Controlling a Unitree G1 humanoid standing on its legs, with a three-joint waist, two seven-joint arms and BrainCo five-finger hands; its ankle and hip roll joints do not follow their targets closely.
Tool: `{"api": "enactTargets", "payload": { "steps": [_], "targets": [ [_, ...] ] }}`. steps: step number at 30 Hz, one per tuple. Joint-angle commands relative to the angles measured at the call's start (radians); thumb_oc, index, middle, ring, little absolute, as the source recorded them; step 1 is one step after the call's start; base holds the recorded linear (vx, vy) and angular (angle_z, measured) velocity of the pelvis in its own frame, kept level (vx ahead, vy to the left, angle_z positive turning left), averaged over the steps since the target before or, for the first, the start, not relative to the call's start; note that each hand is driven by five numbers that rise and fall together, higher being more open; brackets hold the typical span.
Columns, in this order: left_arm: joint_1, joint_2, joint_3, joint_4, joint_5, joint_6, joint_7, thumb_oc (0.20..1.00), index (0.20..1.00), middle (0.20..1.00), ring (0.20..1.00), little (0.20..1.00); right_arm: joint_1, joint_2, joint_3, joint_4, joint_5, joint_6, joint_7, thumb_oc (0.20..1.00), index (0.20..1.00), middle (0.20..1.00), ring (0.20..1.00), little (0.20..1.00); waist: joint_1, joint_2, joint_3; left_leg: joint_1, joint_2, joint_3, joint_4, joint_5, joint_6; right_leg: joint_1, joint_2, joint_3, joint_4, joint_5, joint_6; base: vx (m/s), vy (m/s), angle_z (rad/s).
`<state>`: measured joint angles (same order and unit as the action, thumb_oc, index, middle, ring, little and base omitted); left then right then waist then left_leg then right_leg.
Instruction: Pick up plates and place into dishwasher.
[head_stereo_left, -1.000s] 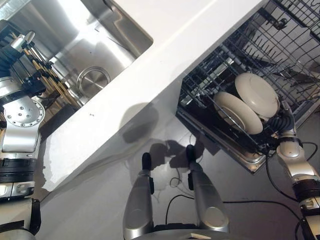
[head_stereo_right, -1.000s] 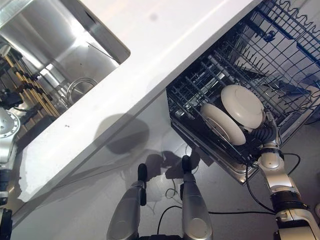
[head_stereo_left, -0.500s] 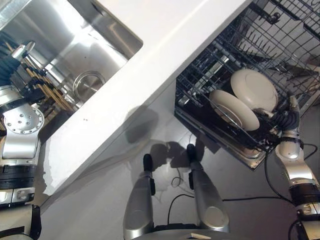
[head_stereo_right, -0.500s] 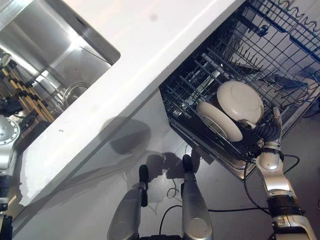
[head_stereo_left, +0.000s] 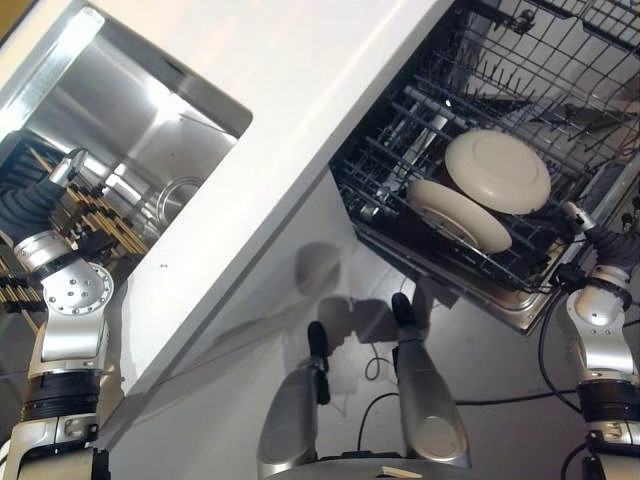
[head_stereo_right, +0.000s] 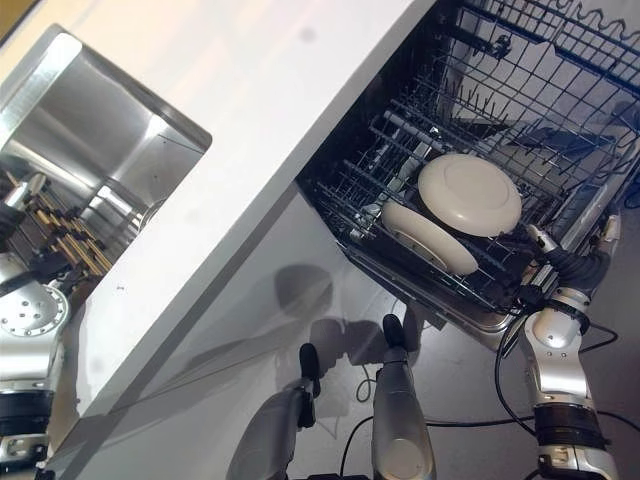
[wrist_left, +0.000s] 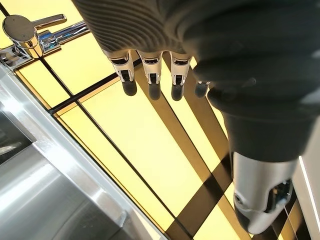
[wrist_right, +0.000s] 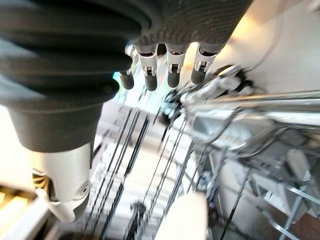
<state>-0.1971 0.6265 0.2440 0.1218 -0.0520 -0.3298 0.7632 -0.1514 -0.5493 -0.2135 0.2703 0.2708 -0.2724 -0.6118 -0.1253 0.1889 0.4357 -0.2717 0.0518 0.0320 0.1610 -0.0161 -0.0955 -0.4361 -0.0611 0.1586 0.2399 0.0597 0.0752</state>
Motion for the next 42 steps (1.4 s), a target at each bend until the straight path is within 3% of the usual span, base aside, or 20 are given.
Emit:
{"api": "enactTargets", "payload": {
  "steps": [1, 5, 13, 20, 26, 42],
  "targets": [
    [0.035, -0.030, -0.009, -0.014, 0.021, -0.062, 0.039, 1.000, 1.000, 1.000, 1.000, 1.000, 0.024, -0.006, -0.043, -0.104, 0.048, -0.101, -0.063, 1.000, 1.000, 1.000, 1.000, 1.000, -0.037, 0.011, -0.029, -0.092, -0.058, -0.015, 0.089, 0.022, 0.048, -0.013, 0.001, -0.043, 0.041, -0.058, -0.031, 0.02, 0.155, -0.06],
    [0.026, -0.056, -0.044, -0.011, 0.021, -0.059, 0.042, 1.000, 1.000, 1.000, 1.000, 1.000, -0.011, -0.003, -0.042, -0.074, 0.102, -0.115, -0.059, 1.000, 1.000, 1.000, 1.000, 1.000, -0.044, 0.039, -0.020, -0.094, -0.068, -0.005, 0.104, 0.014, 0.047, -0.028, -0.016, -0.021, 0.055, -0.058, -0.027, 0.02, 0.155, -0.12],
    [0.012, -0.067, -0.088, -0.036, 0.007, -0.021, 0.058, 1.000, 1.000, 1.000, 1.000, 1.000, -0.080, -0.011, -0.002, -0.028, 0.217, -0.100, 0.069, 1.000, 1.000, 1.000, 1.000, 1.000, -0.045, 0.071, 0.013, -0.122, -0.098, 0.003, 0.158, -0.004, 0.049, -0.065, -0.035, 0.020, 0.090, -0.058, -0.023, 0.02, 0.125, -0.13],
    [-0.020, -0.067, -0.118, -0.065, 0.013, 0.016, 0.075, 1.000, 1.000, 1.000, 1.000, 1.000, -0.142, 0.042, 0.062, 0.023, 0.313, -0.112, 0.173, 1.000, 1.000, 1.000, 1.000, 1.000, -0.024, 0.076, 0.040, -0.160, -0.115, -0.004, 0.176, -0.003, 0.057, -0.098, -0.050, 0.026, 0.106, -0.052, -0.018, 0.00, 0.071, 0.00],
    [-0.035, -0.069, -0.131, -0.087, 0.019, 0.042, 0.095, 1.000, 1.000, 1.000, 1.000, 1.000, -0.197, 0.072, 0.137, 0.021, 0.297, -0.088, 0.264, 1.000, 1.000, 1.000, 1.000, 1.000, 0.001, 0.080, 0.045, -0.166, -0.134, -0.015, 0.173, -0.001, 0.061, -0.100, -0.074, 0.017, 0.099, -0.044, -0.013, 0.03, 0.106, 0.05],
    [-0.041, -0.084, -0.157, -0.106, 0.001, 0.072, 0.088, 1.000, 1.000, 1.000, 1.000, 1.000, -0.335, 0.101, 0.244, -0.062, 0.218, 0.000, 0.253, 1.000, 1.000, 1.000, 1.000, 1.000, 0.069, 0.066, 0.035, -0.193, -0.164, -0.030, 0.177, 0.006, 0.074, -0.100, -0.117, -0.020, 0.084, -0.025, 0.002, 0.03, 0.097, 0.09]
  ]
}}
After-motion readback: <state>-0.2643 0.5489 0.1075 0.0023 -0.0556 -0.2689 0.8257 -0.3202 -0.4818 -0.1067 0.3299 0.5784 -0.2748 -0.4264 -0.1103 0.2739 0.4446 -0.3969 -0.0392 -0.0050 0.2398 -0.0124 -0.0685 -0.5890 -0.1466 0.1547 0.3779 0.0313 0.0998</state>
